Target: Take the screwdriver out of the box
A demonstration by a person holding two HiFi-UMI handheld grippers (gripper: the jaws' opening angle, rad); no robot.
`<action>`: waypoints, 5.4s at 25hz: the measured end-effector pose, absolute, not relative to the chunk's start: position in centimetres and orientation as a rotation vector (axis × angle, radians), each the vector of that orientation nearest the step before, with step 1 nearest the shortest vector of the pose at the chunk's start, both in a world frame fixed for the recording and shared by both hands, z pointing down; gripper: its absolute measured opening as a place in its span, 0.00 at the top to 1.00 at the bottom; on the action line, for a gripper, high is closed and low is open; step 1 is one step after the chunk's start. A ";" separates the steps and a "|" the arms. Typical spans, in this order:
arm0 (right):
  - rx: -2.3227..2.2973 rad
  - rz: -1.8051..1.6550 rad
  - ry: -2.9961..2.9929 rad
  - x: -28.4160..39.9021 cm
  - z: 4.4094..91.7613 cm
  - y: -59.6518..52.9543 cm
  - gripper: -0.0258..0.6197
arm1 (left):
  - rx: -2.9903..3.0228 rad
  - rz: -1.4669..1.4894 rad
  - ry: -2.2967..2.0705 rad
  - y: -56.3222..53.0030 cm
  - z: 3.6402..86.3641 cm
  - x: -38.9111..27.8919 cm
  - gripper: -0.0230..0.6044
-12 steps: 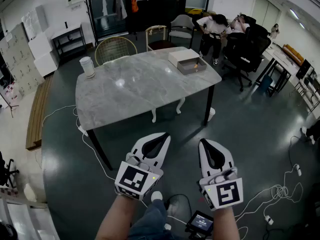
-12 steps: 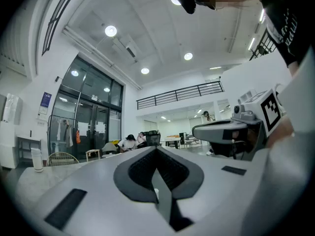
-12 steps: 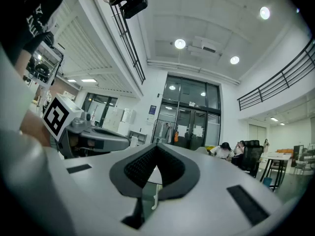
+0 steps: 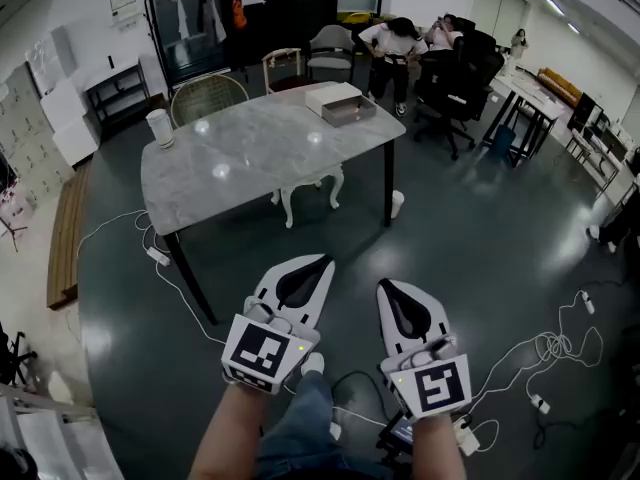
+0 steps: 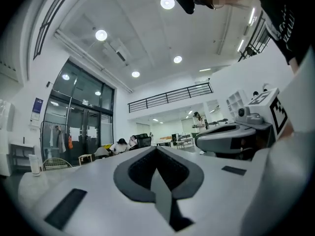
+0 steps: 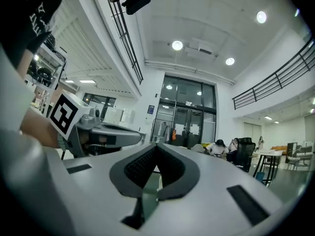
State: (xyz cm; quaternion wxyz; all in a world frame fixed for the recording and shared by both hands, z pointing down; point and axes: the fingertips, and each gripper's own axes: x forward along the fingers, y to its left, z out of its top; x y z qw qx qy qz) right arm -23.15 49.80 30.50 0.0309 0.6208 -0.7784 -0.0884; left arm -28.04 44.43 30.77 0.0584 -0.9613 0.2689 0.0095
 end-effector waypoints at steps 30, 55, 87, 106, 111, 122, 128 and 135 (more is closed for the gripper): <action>2.022 -0.273 -2.276 -7.1 28.5 17.9 0.92 | -2.961 -0.020 0.755 11.3 30.3 -12.9 0.94; 1.771 -0.233 -2.438 17.4 30.5 -8.7 0.92 | -2.884 -0.102 1.198 -14.4 32.9 7.4 0.94; 1.701 0.203 -2.293 25.5 42.2 -32.6 0.92 | -3.204 -1.322 1.042 -34.3 57.6 11.3 0.81; 1.704 0.414 -2.193 30.3 48.8 -34.6 0.92 | -3.055 -2.010 1.172 -36.0 64.7 10.7 0.84; 1.721 0.407 -2.215 31.9 47.8 -34.0 0.92 | -2.986 -2.004 1.145 -35.8 62.6 11.0 0.84; 1.675 0.308 -2.337 31.5 44.4 -33.3 0.92 | -3.143 -1.477 1.304 -35.8 55.6 12.7 0.84; 1.661 0.273 -2.377 31.1 43.4 -32.9 0.92 | -3.188 -1.095 1.355 -35.8 51.7 13.5 0.84; 1.661 0.256 -2.409 30.5 42.5 -32.4 0.92 | -3.135 -0.746 1.387 -35.5 47.9 13.7 0.84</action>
